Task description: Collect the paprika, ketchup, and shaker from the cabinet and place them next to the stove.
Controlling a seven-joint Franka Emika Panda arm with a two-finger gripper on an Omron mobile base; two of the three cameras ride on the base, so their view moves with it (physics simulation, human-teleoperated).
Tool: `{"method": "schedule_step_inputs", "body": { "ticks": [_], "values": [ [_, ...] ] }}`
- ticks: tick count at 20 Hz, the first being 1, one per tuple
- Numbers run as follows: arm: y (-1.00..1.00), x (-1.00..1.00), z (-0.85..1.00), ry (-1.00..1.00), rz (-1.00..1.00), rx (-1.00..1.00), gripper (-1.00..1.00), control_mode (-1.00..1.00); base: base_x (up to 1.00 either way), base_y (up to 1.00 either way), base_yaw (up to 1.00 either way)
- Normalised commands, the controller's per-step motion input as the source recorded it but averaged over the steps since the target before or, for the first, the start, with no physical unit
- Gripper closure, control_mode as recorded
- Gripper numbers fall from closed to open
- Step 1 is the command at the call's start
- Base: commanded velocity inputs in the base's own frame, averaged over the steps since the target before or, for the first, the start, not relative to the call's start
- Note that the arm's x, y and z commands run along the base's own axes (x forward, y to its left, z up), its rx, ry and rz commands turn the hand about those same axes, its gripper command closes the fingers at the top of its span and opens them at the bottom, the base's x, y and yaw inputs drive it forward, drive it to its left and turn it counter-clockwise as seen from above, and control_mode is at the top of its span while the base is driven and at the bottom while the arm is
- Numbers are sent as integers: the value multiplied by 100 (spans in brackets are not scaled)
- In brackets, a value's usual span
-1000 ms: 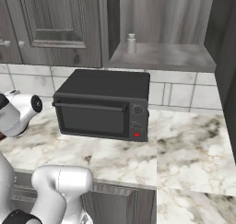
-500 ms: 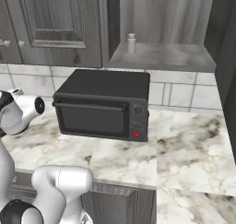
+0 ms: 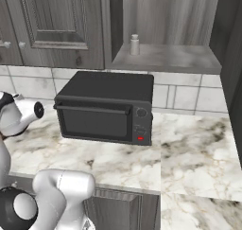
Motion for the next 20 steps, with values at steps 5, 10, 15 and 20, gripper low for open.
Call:
{"method": "schedule_step_inputs", "body": {
  "ticks": [5,10,15,20],
  "values": [
    [25,34,-19,0,0,1,100,-100,0,0,0],
    [15,31,-17,0,2,3,100,-100,0,0,0],
    [9,31,-12,0,3,3,100,-100,0,0,0],
    [5,22,-8,-1,2,2,100,-100,0,0,0]
  ]
}}
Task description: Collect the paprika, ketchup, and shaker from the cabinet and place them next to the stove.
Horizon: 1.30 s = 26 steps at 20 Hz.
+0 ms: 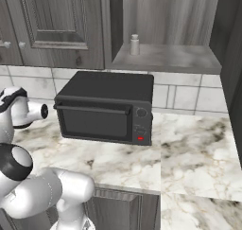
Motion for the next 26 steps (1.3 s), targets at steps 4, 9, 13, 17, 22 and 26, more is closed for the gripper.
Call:
{"method": "schedule_step_inputs", "body": {
  "ticks": [4,9,13,17,22,26],
  "values": [
    [6,2,-6,-3,0,0,100,-100,0,0,0],
    [11,0,-9,-3,0,0,100,-100,0,0,0],
    [15,0,-14,-1,0,0,100,-100,0,0,0],
    [12,0,-17,0,0,0,100,-100,0,0,0],
    [2,0,-14,0,0,0,100,-100,0,0,0],
    [0,0,-11,0,1,0,100,-100,0,0,0]
  ]
}}
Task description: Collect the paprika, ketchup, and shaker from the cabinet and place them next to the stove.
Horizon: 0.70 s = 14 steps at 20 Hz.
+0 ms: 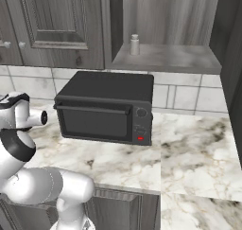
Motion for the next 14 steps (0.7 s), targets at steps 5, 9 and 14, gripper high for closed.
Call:
{"method": "schedule_step_inputs", "body": {
  "ticks": [5,9,14],
  "values": [
    [0,0,-11,0,0,0,100,-100,0,0,0],
    [0,0,-13,0,1,0,100,-100,0,0,0],
    [0,1,-15,0,1,0,100,-100,0,0,0]
  ]
}}
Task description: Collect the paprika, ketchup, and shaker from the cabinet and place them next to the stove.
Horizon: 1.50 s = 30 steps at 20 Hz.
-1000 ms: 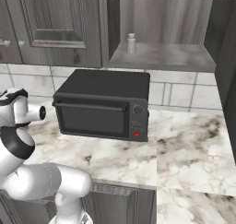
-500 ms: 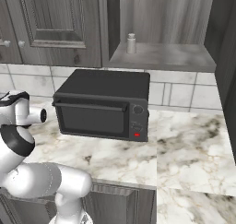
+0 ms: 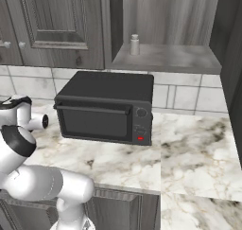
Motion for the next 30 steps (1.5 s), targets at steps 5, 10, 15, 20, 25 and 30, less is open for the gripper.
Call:
{"method": "schedule_step_inputs", "body": {
  "ticks": [5,10,15,20,25,30],
  "values": [
    [0,1,-17,0,1,0,100,-100,0,0,0],
    [0,1,-20,0,1,0,100,-100,0,0,0],
    [0,0,-22,0,1,0,100,-100,0,0,0],
    [0,0,-8,-1,1,1,-100,-100,0,0,0],
    [-2,-1,7,-1,0,1,-100,-100,0,0,0],
    [-28,-7,36,0,-7,0,-100,-100,0,0,0]
  ]
}}
